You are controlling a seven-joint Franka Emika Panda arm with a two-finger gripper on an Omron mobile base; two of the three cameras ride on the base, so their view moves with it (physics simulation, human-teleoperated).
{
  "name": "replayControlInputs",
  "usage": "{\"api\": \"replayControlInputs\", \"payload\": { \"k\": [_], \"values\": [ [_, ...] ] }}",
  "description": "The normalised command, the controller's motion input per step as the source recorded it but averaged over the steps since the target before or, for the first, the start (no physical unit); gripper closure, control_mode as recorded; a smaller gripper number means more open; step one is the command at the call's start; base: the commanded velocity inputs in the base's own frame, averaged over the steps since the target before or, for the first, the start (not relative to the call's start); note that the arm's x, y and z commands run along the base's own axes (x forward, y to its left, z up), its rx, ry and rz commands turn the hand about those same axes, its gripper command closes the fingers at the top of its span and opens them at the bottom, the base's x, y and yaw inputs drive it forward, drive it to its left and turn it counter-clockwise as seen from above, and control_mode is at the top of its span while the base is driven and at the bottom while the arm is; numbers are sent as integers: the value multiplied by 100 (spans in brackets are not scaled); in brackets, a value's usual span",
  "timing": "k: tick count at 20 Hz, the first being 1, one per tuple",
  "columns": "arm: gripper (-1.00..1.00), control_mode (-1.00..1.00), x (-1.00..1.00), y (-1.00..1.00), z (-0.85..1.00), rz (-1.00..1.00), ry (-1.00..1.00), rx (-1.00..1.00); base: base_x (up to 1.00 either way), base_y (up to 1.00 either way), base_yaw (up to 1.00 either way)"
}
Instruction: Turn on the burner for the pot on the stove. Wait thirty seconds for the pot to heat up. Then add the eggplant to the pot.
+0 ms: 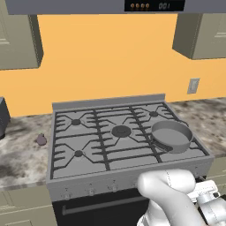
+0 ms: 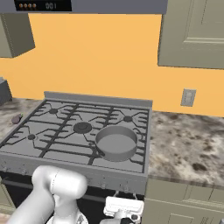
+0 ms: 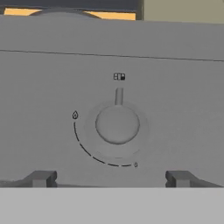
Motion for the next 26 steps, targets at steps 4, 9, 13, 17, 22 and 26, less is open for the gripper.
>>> {"api": "replayControlInputs", "payload": {
  "k": [4, 9, 13, 17, 22, 26],
  "values": [
    [-100, -100, 6, -1, 15, -8, -3, 0, 0, 0, 0],
    [-100, -100, -6, -2, 11, -3, 0, 4, 0, 0, 0],
    [-100, -100, -7, -12, 9, 0, 0, 5, 0, 0, 0],
    [-100, -100, -8, -12, 14, 0, -1, 3, 0, 0, 0],
    [-100, -100, -5, 0, 10, 0, -1, 0, 0, 0, 0],
    [-100, -100, -2, 11, 0, 0, -1, 0, 0, 0, 0]
  ]
}}
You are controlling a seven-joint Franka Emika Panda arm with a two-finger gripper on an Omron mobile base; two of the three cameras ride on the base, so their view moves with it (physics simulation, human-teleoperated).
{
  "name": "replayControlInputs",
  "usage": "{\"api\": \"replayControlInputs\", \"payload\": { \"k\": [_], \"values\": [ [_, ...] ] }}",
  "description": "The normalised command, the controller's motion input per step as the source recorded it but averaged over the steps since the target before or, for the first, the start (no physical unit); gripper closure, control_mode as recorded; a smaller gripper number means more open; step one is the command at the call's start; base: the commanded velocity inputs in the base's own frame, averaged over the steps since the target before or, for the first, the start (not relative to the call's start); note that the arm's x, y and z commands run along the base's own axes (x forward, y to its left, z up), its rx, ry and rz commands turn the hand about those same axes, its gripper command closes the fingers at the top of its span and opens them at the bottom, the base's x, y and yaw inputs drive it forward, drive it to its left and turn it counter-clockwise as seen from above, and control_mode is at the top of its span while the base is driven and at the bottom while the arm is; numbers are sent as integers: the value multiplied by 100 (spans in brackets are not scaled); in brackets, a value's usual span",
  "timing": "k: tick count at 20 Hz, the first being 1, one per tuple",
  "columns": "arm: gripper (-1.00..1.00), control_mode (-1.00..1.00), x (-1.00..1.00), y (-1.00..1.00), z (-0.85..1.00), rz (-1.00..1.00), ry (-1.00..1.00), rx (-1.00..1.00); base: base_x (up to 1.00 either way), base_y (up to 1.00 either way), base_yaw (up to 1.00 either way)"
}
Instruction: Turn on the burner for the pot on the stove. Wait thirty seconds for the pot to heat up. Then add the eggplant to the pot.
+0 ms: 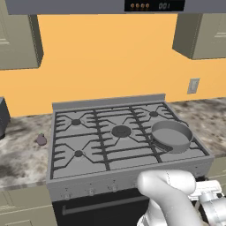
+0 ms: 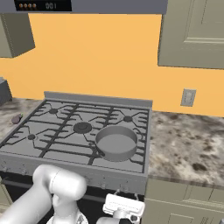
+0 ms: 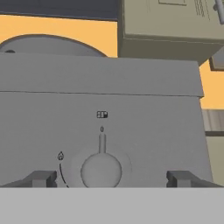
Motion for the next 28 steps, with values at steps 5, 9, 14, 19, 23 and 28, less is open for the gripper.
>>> {"api": "replayControlInputs", "payload": {
  "k": [5, 9, 14, 19, 23, 28],
  "values": [
    [-100, -100, -1, 3, 1, 0, -2, 0, 0, 0, 0],
    [-100, -100, 0, 0, 14, 0, -5, 0, 0, 0, 0],
    [100, -100, 0, 0, 5, 0, -1, 0, 0, 0, 0],
    [100, -100, 5, 1, 0, 0, 0, 0, 0, 0, 0],
    [100, -100, 15, 2, 0, 0, 0, 0, 0, 0, 0],
    [100, -100, 7, 7, 0, 1, 0, -2, 0, 0, 0]
  ]
}}
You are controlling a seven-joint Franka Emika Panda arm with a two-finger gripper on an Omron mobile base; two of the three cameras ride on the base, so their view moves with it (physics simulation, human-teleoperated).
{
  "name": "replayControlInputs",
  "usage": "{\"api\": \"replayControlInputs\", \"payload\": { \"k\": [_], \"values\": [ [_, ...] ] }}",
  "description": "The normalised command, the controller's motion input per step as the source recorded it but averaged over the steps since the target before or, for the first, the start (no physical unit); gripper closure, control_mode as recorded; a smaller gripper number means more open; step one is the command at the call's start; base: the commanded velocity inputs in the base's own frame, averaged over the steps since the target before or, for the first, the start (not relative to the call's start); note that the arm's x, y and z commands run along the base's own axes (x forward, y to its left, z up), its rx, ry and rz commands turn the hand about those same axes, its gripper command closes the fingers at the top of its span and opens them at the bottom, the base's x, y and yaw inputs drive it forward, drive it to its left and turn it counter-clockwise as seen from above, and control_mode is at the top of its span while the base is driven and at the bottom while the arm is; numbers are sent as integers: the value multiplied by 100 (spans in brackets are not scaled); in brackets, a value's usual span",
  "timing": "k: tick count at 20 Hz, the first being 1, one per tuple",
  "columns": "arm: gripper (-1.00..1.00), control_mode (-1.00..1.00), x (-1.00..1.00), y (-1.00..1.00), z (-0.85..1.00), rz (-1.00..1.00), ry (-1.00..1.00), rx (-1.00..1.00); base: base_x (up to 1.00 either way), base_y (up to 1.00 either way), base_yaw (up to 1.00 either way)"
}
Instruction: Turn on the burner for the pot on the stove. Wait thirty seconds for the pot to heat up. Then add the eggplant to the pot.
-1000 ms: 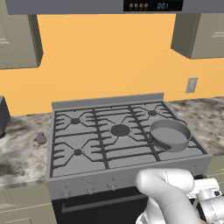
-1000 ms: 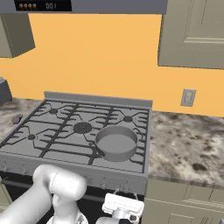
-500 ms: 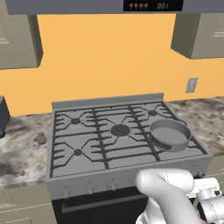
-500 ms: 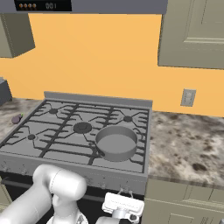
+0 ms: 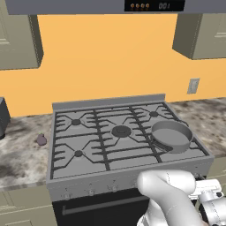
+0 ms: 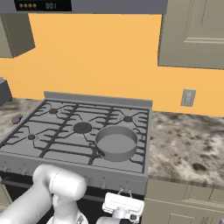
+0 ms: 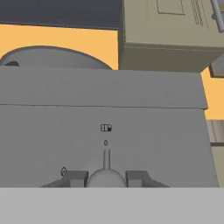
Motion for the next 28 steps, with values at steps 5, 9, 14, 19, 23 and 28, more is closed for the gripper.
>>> {"api": "replayControlInputs", "payload": {
  "k": [5, 9, 14, 19, 23, 28],
  "values": [
    [100, -100, -4, 0, 0, 13, -1, -21, 0, 0, 0],
    [100, -100, -1, 0, 0, 20, -13, -33, 0, 0, 0],
    [100, -100, -5, 0, 0, 27, -22, -34, 0, 0, 0],
    [100, -100, -16, 0, 0, 29, -26, -35, 0, 0, 0],
    [100, -100, -41, 0, 1, 26, -23, -34, 0, 0, 0],
    [100, -100, -53, 0, 10, 23, -19, -31, 0, 0, 0]
  ]
}}
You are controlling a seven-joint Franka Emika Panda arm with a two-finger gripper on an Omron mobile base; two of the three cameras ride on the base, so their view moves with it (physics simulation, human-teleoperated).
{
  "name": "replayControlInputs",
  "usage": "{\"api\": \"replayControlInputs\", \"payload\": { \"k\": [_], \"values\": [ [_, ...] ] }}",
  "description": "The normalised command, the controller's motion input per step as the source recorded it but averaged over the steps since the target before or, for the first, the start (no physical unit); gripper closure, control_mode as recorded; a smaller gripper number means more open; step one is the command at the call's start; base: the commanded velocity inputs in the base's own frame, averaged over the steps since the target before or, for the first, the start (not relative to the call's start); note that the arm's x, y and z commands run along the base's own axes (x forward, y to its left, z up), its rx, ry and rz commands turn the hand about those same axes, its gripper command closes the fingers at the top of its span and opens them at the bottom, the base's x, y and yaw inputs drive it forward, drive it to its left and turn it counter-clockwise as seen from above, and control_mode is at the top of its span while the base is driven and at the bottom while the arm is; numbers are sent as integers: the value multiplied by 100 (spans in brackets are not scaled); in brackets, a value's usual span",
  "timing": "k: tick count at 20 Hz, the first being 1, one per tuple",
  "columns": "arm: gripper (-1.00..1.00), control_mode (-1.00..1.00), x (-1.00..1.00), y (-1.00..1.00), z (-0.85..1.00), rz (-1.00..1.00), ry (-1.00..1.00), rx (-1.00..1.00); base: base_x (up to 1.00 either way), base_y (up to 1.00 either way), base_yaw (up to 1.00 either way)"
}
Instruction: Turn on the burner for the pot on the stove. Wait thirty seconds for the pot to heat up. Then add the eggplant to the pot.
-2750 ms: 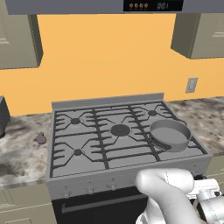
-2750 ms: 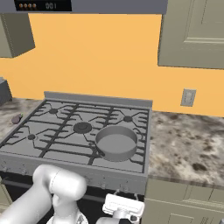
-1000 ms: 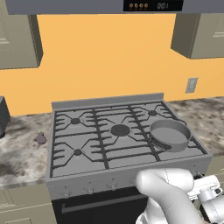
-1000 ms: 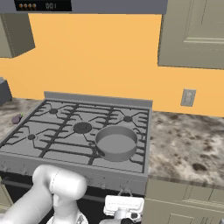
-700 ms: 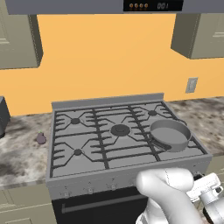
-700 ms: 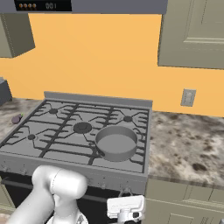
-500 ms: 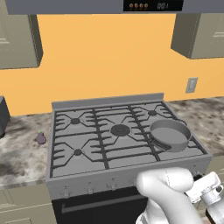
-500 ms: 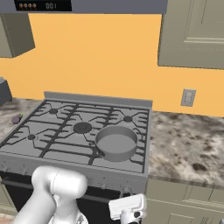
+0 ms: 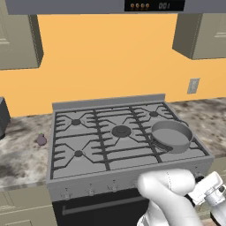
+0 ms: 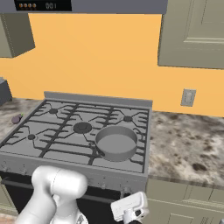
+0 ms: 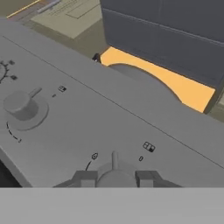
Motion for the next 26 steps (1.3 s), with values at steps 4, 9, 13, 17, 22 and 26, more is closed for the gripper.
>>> {"api": "replayControlInputs", "payload": {
  "k": [4, 9, 13, 17, 22, 26],
  "values": [
    [100, -100, -79, 0, 21, 18, -20, -32, 0, 0, 0],
    [100, -100, -99, 0, 30, 13, -25, -40, 0, 0, 0],
    [100, -100, -90, 0, 30, 17, -22, -43, 0, 0, 0],
    [100, -100, -83, -31, 42, 17, -12, -23, 0, 0, 0],
    [100, -100, -99, -65, 24, -3, 0, 7, 0, 0, 0],
    [100, -100, -87, -60, 62, -9, 0, 12, 0, 0, 0]
  ]
}}
